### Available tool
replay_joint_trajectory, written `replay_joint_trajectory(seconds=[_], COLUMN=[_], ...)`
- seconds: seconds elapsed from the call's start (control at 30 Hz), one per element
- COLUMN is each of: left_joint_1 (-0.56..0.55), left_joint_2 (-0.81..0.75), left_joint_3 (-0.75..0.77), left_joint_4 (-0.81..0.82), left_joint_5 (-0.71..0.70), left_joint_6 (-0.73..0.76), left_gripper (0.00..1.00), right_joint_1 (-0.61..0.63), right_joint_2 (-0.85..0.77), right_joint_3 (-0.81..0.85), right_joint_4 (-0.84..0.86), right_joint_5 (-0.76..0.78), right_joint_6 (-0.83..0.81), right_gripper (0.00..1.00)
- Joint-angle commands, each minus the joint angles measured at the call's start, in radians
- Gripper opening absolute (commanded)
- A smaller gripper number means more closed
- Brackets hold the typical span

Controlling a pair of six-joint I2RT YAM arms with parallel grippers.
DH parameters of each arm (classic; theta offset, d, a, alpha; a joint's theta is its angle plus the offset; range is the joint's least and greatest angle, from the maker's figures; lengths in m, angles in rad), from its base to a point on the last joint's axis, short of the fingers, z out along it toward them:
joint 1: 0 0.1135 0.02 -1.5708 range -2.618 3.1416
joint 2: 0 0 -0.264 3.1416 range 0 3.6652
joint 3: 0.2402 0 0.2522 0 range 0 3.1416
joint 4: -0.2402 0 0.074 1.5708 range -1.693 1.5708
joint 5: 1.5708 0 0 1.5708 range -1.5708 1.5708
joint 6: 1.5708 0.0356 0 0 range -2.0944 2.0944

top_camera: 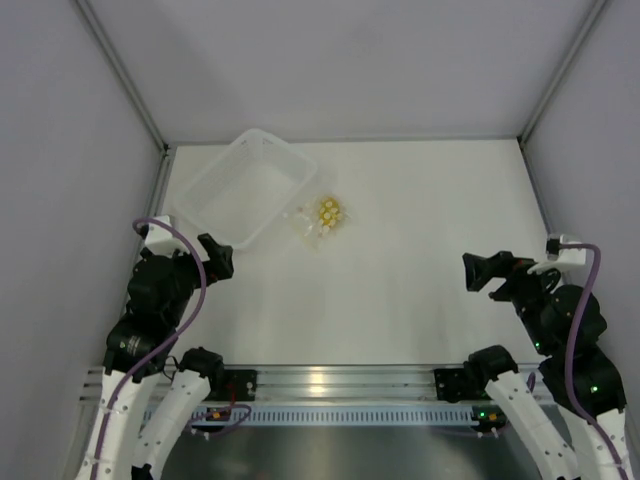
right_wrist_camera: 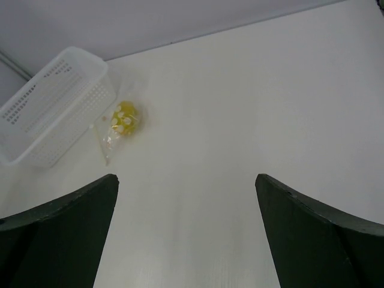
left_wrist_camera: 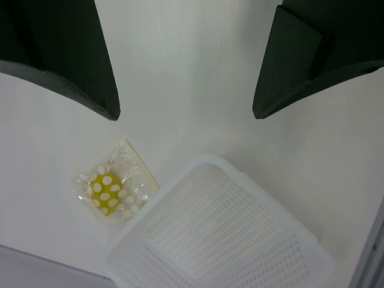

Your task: Open the zip-top bag and remove the fake food

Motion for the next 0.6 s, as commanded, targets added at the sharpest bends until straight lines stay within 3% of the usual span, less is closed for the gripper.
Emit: replay_joint_trajectory(seconds=[0.0,0.17,0.3,0.4,0.43,0.57], left_joint_1=[-0.001,-0.001,-0.001,-0.001,-0.001,-0.001], left_joint_2=[0.015,0.013,0.013,0.018,0.018,0.039], left_joint_3=[-0.003,-0.003,-0.005,-0.006,-0.006,-0.005], left_joint_4=[0.055,0.054,0.057,0.055,0.057,0.055], left_joint_5=[0.001,0.000,0.003,0.004,0.009,0.024], left_joint_6=[-0.002,-0.003,-0.003,-0.003,-0.003,0.000], left_gripper=[0.98,0.98,0.98,0.98,0.98,0.98], right_joint_1=[-0.013,-0.012,-0.012,-0.010,0.004,0.120], right_joint_2=[-0.023,-0.022,0.003,0.084,0.149,0.383], right_joint_3=[-0.008,-0.102,-0.340,-0.526,-0.566,-0.640], right_joint_4=[0.017,0.122,0.404,0.746,0.914,1.186], right_joint_5=[-0.003,-0.155,-0.463,-0.552,-0.545,-0.404], right_joint_6=[0.003,0.093,0.285,0.446,0.505,0.526], right_gripper=[1.00,0.99,0.99,0.98,0.97,0.94])
